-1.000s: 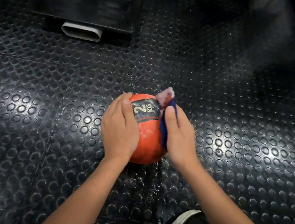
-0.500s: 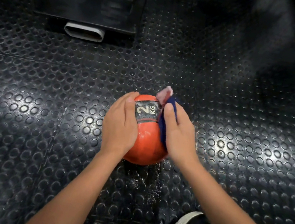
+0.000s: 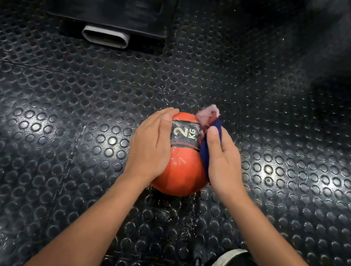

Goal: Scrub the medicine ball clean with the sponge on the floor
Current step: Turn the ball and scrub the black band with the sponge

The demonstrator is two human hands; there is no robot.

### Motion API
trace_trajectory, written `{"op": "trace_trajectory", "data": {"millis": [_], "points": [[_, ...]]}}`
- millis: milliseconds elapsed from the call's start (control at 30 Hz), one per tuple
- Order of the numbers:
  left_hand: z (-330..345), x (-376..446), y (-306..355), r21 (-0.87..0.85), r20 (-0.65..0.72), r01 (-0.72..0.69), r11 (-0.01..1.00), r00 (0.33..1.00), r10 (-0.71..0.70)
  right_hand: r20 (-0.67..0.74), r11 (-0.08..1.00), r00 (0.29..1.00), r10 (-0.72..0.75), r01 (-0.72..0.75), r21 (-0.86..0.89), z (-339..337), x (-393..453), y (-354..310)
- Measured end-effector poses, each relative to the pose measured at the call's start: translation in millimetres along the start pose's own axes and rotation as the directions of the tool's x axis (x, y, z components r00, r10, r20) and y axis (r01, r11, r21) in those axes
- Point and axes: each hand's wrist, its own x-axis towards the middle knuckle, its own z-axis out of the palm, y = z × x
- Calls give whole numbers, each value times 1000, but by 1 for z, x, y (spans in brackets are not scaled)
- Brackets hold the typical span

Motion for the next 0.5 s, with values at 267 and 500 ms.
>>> {"op": "trace_trajectory", "data": {"millis": [267, 500], "points": [[-4, 8, 4, 62, 87, -72, 996, 994, 66, 25, 865, 891, 454, -447, 227, -10, 25, 33], [15, -17, 14, -269, -252, 566, 779, 740, -624, -266, 942, 909, 321, -335, -11, 7, -10, 2]]}}
